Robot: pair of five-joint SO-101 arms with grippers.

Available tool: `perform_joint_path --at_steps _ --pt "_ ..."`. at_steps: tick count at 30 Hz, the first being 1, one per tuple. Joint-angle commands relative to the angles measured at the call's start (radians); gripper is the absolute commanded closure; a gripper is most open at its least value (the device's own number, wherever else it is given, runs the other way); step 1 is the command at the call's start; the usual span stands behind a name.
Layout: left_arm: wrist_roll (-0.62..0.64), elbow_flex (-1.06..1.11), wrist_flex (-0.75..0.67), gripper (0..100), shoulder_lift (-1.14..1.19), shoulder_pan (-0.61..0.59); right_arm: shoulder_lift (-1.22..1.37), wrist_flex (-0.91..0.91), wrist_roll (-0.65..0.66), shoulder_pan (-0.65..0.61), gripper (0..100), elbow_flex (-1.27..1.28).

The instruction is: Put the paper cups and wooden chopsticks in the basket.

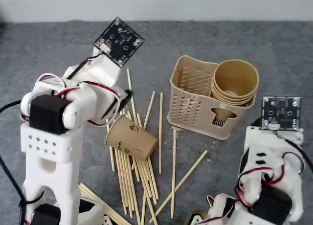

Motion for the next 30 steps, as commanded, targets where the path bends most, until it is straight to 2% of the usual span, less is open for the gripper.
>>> perform_joint_path --at_steps 1,9,14,20,30 --pt "-0.06 0.071 -0.017 80 -0.029 -0.107 -0.01 0.102 0.046 -0.104 95.8 -0.012" --pt "-0.167 0.335 -0.221 80 -0.029 -0.29 -0.007 0.234 0.048 -0.404 95.8 -0.006" --pt "-0.193 0.493 -0.354 80 -0.029 -0.324 0.035 0.226 0.048 -0.49 95.8 0.057" --pt "-0.198 0.661 -0.45 80 -0.029 -0.279 0.116 0.226 0.048 -0.519 95.8 0.094" --pt "-0.195 0.78 -0.422 80 -0.035 -0.114 0.124 0.236 0.054 -0.513 95.8 0.094"
